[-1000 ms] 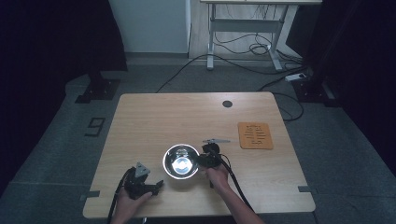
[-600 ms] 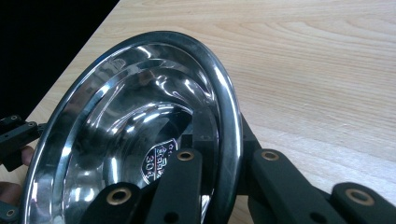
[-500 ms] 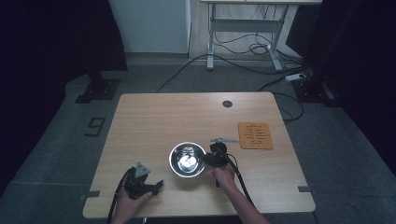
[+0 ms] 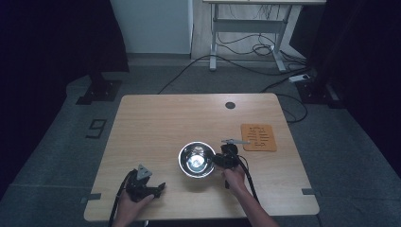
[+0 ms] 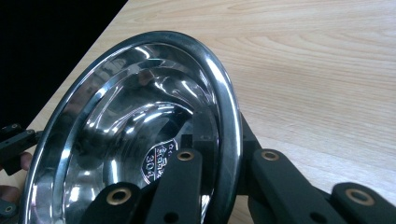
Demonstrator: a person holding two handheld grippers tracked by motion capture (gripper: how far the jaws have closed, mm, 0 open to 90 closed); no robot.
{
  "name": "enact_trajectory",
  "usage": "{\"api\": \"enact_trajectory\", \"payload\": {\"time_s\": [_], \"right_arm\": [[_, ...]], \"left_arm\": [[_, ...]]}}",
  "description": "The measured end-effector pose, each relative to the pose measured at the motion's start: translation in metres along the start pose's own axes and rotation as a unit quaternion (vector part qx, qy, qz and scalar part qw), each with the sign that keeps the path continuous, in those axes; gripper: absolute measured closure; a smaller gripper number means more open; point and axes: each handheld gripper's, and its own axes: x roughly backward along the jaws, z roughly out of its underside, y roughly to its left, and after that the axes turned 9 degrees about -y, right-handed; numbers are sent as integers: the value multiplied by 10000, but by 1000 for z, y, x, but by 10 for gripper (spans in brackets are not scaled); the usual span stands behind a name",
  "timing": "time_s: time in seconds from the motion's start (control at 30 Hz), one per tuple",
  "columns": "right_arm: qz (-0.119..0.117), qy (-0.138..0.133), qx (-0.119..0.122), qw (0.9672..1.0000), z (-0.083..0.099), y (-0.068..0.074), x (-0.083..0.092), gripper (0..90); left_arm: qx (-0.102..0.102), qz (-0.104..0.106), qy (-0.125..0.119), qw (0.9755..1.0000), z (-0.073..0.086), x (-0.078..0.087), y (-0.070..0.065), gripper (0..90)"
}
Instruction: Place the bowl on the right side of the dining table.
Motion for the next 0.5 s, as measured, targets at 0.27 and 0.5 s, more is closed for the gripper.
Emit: {"api": "enact_trajectory", "payload": {"time_s": [0.27, 0.5], "right_arm": [[105, -142, -68, 9998, -6, -14, 12, 854], [208, -181, -139, 9995, -8, -24, 17, 854]], "left_arm": [[-1, 1, 0, 10000, 0, 0, 0, 121], [0, 1, -1, 10000, 0, 0, 0, 121]]}}
